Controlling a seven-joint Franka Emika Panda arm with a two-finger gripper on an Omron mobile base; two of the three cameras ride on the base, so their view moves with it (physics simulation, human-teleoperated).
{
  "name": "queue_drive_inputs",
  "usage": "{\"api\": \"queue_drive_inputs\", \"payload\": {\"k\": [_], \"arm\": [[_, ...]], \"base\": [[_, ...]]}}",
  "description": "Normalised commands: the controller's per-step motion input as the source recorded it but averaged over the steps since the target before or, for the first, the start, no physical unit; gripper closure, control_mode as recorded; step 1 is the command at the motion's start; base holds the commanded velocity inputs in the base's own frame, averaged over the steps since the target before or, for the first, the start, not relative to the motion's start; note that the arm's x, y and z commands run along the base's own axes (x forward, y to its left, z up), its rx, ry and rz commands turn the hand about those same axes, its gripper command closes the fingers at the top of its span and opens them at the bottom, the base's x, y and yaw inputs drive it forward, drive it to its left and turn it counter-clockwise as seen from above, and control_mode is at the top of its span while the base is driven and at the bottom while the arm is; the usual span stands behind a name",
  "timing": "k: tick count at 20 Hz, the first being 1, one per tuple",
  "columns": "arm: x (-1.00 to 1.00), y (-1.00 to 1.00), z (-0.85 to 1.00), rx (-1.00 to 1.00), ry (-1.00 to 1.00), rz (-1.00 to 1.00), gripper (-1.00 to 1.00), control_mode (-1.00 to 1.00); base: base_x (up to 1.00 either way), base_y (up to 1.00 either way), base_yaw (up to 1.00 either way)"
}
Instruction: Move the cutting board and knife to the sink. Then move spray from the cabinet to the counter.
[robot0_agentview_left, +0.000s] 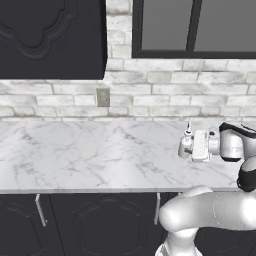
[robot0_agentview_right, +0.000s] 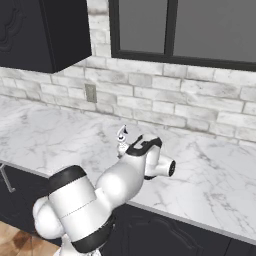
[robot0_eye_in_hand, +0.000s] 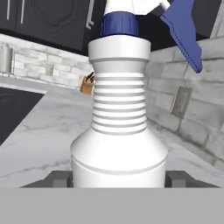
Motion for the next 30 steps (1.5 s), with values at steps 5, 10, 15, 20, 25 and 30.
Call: {"api": "queue_drive_inputs", "payload": {"k": [5,10,15,20,25,30], "arm": [[0.31,-0.14,-0.42,-0.01,0.00,0.04,1.00,-1.00],[0.21,-0.09,-0.33,0.00,0.00,0.02,1.00,-1.00],[0.15,-0.04,-0.32,0.00,0.00,0.00,1.00,-1.00],[0.07,0.00,-0.18,0.00,0.00,0.00,1.00,-1.00],[0.00,0.00,0.00,0.00,0.00,0.00,-1.00,-1.00],[0.00,0.00,0.00,0.00,0.00,0.00,-1.00,-1.00]], "base": [[0.00,0.00,0.00],[0.00,0.00,0.00],[0.00,0.00,0.00],[0.00,0.00,0.00],[0.00,0.00,0.00],[0.00,0.00,0.00]]}}
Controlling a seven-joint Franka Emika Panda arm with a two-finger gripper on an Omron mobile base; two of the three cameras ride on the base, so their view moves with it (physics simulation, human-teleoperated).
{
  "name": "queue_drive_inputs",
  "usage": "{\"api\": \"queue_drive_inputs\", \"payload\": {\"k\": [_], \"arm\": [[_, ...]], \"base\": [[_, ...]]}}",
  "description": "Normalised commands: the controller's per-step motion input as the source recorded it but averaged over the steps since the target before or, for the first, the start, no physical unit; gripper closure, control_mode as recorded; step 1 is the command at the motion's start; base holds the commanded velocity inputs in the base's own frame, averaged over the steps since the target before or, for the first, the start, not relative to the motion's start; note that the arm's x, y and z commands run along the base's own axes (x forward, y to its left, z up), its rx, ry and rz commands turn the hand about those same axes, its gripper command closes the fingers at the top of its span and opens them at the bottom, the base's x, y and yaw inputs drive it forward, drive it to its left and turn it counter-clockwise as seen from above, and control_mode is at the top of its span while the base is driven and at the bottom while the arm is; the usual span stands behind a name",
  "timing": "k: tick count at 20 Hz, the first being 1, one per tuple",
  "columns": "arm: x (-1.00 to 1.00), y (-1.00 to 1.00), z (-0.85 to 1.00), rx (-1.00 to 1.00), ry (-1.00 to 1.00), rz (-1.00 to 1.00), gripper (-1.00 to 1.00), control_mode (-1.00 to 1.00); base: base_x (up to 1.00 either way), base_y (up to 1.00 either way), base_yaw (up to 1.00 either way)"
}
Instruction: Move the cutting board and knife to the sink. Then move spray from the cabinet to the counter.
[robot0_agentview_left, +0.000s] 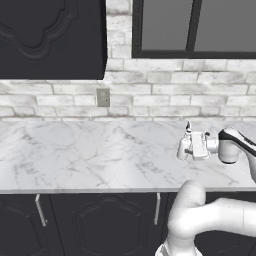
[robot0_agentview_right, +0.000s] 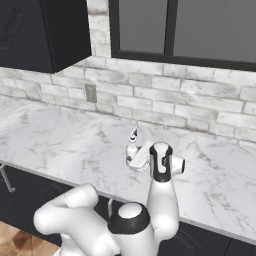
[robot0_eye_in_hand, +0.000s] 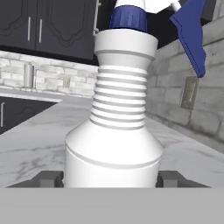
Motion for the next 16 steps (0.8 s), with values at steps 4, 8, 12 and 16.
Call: {"api": "queue_drive_inputs", "payload": {"k": [4,8,12,16], "arm": [[0.00,0.00,0.00,0.00,0.00,0.00,-1.00,-1.00],[0.00,0.00,0.00,0.00,0.00,0.00,-1.00,-1.00],[0.00,0.00,0.00,0.00,0.00,0.00,-1.00,-1.00],[-0.16,-0.29,0.05,0.00,0.00,-0.02,-1.00,-1.00]], "base": [[0.00,0.00,0.00],[0.00,0.00,0.00],[0.00,0.00,0.00],[0.00,0.00,0.00]]}}
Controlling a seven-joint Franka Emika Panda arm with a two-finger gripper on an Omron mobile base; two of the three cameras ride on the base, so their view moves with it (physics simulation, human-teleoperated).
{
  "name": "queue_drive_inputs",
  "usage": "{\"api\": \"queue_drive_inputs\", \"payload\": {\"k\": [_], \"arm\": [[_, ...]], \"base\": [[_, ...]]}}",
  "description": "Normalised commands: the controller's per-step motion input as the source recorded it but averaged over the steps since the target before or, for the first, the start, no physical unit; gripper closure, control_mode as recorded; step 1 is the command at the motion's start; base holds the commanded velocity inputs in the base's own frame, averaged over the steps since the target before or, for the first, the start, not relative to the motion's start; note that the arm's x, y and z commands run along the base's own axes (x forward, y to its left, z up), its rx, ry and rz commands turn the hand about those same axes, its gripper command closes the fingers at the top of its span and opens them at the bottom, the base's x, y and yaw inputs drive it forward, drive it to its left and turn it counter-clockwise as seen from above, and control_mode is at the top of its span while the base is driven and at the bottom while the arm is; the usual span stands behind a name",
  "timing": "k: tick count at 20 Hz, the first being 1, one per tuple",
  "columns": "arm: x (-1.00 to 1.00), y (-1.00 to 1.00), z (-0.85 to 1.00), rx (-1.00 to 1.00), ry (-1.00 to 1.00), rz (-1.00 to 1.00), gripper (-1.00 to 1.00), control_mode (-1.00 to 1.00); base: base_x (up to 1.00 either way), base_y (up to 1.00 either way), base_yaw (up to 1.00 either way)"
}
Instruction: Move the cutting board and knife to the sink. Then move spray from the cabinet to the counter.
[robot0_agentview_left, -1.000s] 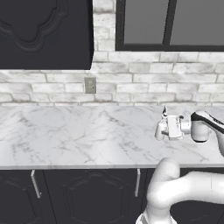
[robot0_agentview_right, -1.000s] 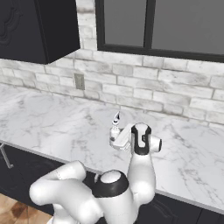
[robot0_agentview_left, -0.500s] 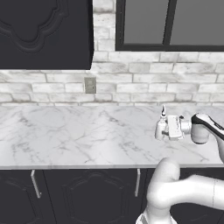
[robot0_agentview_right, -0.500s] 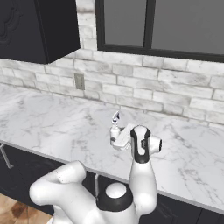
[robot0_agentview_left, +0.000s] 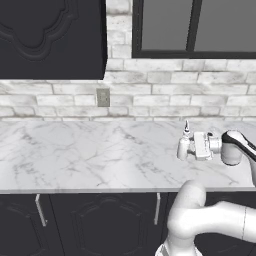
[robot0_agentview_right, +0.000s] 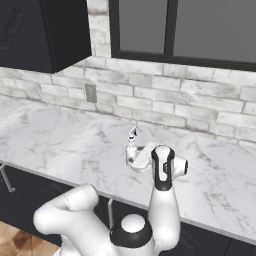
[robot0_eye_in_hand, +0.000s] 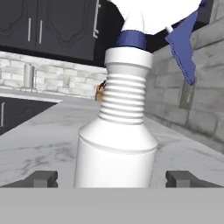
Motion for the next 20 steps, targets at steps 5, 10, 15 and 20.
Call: {"api": "queue_drive_inputs", "payload": {"k": [5,10,15,20], "arm": [[-0.35,-0.83,0.24,0.00,0.05,-0.15,-1.00,-1.00],[-0.71,-0.59,0.71,0.03,0.00,-0.16,-1.00,-1.00],[-1.00,0.53,1.00,0.02,-0.18,-0.03,-1.00,-1.00],[-1.00,1.00,1.00,-0.21,-0.27,0.01,-1.00,-1.00]], "base": [[0.00,0.00,0.00],[0.00,0.00,0.00],[0.00,0.00,0.00],[0.00,0.00,0.00]]}}
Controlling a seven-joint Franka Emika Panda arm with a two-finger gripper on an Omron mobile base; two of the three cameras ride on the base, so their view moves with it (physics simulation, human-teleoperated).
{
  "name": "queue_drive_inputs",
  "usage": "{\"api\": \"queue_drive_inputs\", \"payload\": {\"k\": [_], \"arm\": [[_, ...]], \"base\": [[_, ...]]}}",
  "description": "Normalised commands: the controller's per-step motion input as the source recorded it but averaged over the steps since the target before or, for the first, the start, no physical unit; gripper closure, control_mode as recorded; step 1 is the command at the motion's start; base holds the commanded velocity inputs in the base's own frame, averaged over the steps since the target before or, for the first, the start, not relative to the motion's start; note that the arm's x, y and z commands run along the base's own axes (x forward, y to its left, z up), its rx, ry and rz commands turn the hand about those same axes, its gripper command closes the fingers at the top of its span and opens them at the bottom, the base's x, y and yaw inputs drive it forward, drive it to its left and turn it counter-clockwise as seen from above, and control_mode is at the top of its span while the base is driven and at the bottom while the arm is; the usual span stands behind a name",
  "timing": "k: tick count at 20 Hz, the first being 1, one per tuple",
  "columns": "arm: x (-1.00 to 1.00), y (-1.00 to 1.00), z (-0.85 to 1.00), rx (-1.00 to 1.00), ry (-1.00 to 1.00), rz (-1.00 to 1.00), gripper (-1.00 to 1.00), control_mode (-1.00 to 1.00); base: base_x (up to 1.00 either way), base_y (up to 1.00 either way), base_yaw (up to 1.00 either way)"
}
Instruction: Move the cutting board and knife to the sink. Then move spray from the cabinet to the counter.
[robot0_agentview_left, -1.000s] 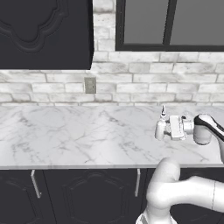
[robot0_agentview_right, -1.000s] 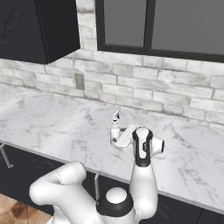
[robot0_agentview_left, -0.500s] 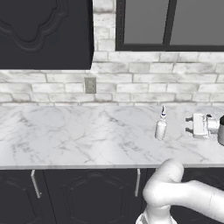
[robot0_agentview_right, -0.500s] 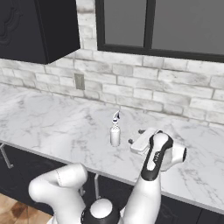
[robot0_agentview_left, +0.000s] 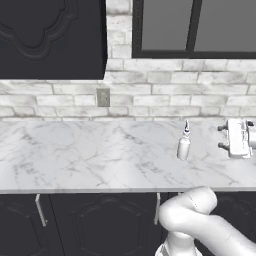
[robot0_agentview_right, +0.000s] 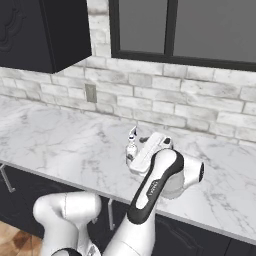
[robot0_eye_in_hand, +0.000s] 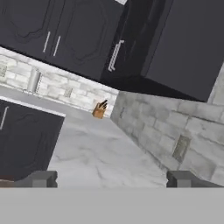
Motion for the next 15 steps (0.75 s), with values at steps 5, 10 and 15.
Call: {"api": "queue_drive_inputs", "payload": {"k": [5,10,15], "arm": [[-0.94,1.00,0.74,-0.39,-0.02,0.25,-1.00,-1.00],[-0.94,1.00,0.09,-0.50,-0.13,0.18,-1.00,-1.00],[-0.96,1.00,0.00,-0.69,-0.35,0.03,-1.00,-1.00]], "base": [[0.00,0.00,0.00],[0.00,0.00,0.00],[0.00,0.00,0.00]]}}
